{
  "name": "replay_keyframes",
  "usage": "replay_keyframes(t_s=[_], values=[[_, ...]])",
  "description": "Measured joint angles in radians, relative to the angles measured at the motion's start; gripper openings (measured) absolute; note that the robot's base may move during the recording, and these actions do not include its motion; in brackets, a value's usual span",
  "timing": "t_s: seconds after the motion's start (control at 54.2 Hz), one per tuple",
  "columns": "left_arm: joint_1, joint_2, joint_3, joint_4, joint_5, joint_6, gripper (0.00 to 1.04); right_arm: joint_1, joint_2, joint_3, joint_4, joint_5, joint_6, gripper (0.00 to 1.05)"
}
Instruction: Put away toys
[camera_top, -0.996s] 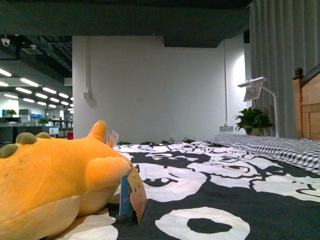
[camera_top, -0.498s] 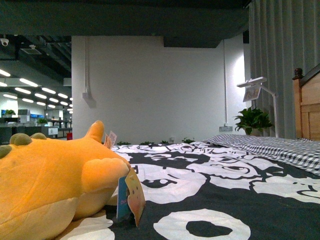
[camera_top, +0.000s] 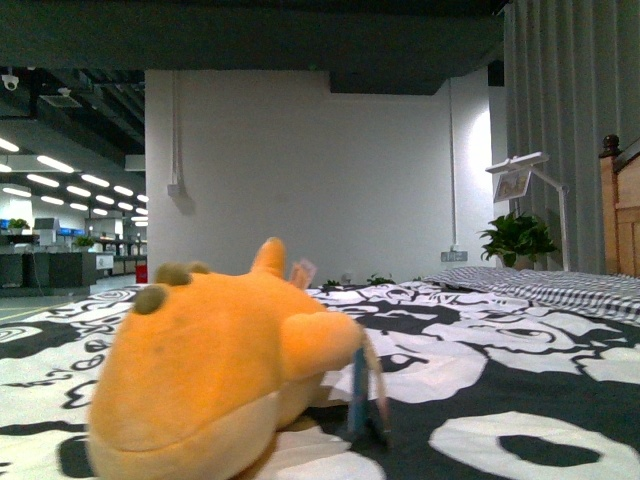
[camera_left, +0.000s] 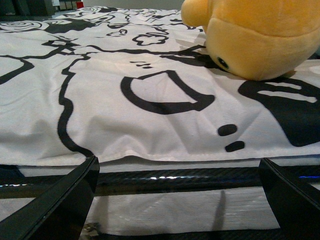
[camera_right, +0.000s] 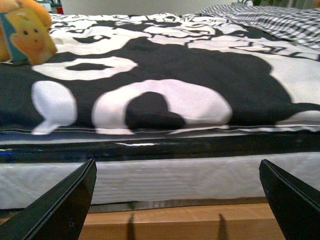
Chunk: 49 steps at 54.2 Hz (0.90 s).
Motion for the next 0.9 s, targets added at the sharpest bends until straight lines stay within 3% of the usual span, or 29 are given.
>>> replay_keyframes(t_s=[0.904], values=[[-0.002, 0.002, 0.0, 0.0, -0.005, 0.0, 0.99, -0.001, 0.0, 0.0, 0.0, -0.009, 0.0, 0.98]])
